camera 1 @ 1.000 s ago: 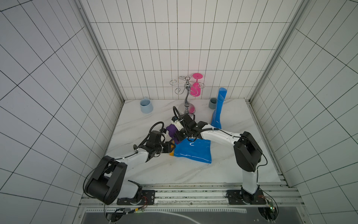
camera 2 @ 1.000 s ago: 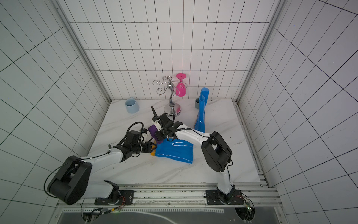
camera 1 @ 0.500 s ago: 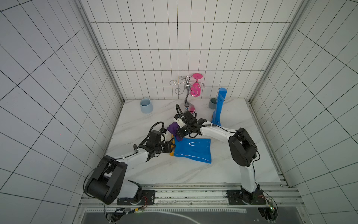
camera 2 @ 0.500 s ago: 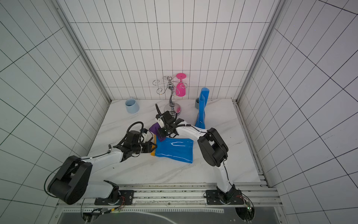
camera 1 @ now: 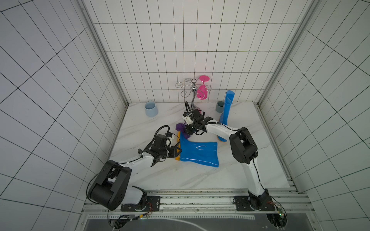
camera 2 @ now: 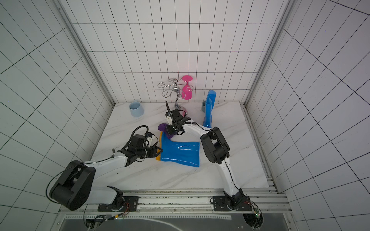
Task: Wipe the rubber boots with a cloth
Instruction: Wipe the dirt off the rubber boot.
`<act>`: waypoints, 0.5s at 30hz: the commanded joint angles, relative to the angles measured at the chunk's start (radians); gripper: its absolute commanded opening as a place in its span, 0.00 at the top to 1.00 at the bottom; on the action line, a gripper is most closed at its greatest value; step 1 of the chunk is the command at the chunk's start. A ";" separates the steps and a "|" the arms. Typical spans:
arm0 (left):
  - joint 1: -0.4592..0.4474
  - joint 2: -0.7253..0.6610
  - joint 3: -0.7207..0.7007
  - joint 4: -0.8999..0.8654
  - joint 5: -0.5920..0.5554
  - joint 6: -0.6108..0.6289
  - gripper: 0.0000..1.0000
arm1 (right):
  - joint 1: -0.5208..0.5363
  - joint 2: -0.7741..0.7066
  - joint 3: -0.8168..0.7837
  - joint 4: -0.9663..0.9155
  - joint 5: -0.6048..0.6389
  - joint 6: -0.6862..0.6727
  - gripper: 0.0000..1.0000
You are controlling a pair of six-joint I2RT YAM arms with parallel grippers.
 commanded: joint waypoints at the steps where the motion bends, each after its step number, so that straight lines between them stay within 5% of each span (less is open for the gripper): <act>1: -0.002 0.031 -0.010 -0.068 -0.026 0.020 0.59 | -0.008 0.029 0.122 -0.004 0.000 -0.004 1.00; 15: -0.002 0.033 -0.008 -0.068 -0.024 0.021 0.59 | -0.006 -0.053 0.147 -0.035 0.000 -0.005 1.00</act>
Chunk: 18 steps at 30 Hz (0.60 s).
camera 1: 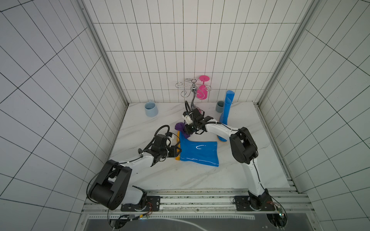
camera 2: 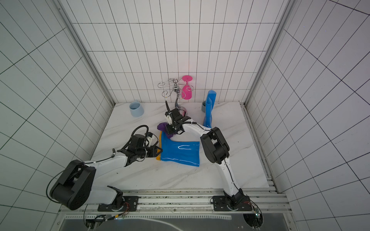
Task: Wipe the rubber boots with a cloth
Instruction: Wipe the dirt off the rubber boot.
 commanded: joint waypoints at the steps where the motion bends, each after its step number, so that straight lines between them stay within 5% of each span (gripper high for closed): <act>1: -0.002 0.033 -0.008 -0.067 -0.024 0.021 0.59 | -0.004 -0.042 0.144 -0.014 -0.002 -0.005 1.00; 18: -0.002 0.037 -0.006 -0.070 -0.029 0.019 0.59 | 0.094 -0.103 -0.036 -0.034 -0.012 -0.010 1.00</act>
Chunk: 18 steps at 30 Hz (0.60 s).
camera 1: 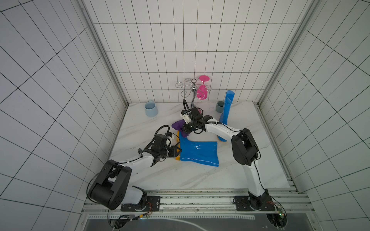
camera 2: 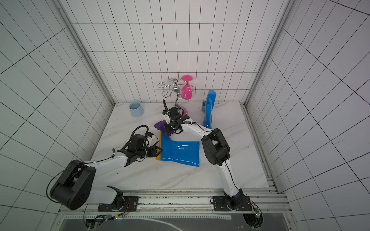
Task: Wipe the rubber boots with a cloth
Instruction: Wipe the dirt off the rubber boot.
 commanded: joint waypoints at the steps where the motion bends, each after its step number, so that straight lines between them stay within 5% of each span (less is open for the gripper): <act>1: -0.003 0.038 -0.006 -0.069 -0.029 0.019 0.59 | 0.047 -0.070 -0.090 -0.005 -0.022 -0.006 1.00; 18: -0.001 0.039 -0.005 -0.074 -0.035 0.016 0.59 | 0.130 -0.260 -0.476 -0.036 -0.133 0.039 1.00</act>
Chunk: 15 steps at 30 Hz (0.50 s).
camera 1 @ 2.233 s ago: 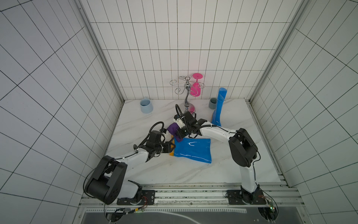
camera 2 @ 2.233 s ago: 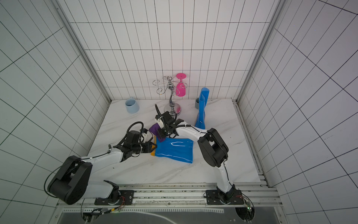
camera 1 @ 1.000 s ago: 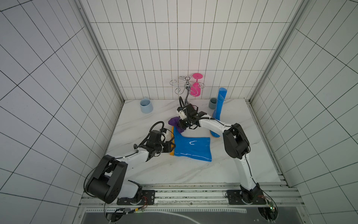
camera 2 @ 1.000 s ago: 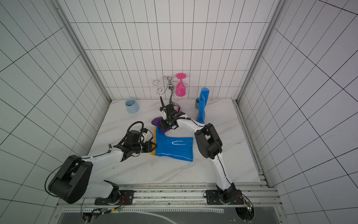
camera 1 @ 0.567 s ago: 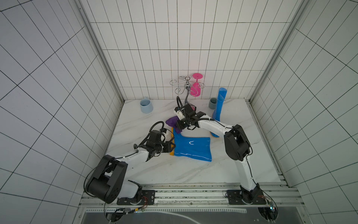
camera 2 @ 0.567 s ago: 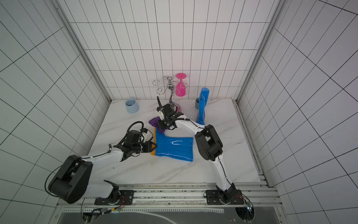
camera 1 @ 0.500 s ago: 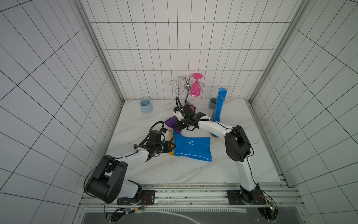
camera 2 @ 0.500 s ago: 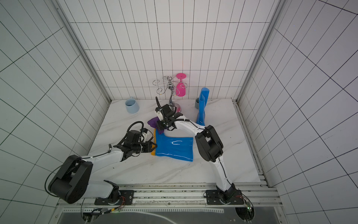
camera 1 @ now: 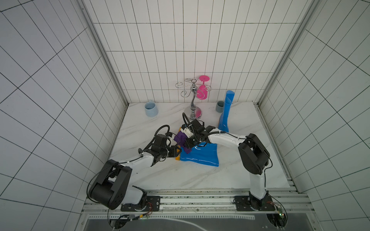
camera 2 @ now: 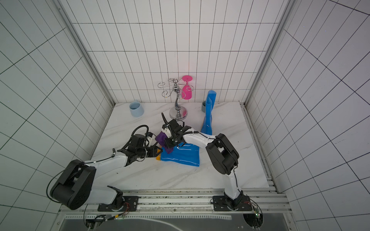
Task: Wipe the rubber boots with a cloth
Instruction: Wipe the dirt off the rubber boot.
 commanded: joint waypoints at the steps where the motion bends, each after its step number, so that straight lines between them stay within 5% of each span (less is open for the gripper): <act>1: -0.001 0.037 -0.007 -0.072 -0.037 0.015 0.59 | 0.048 -0.058 -0.093 -0.058 -0.058 0.008 1.00; 15: 0.002 0.034 -0.009 -0.072 -0.037 0.015 0.59 | 0.071 -0.174 -0.164 -0.108 -0.037 0.031 1.00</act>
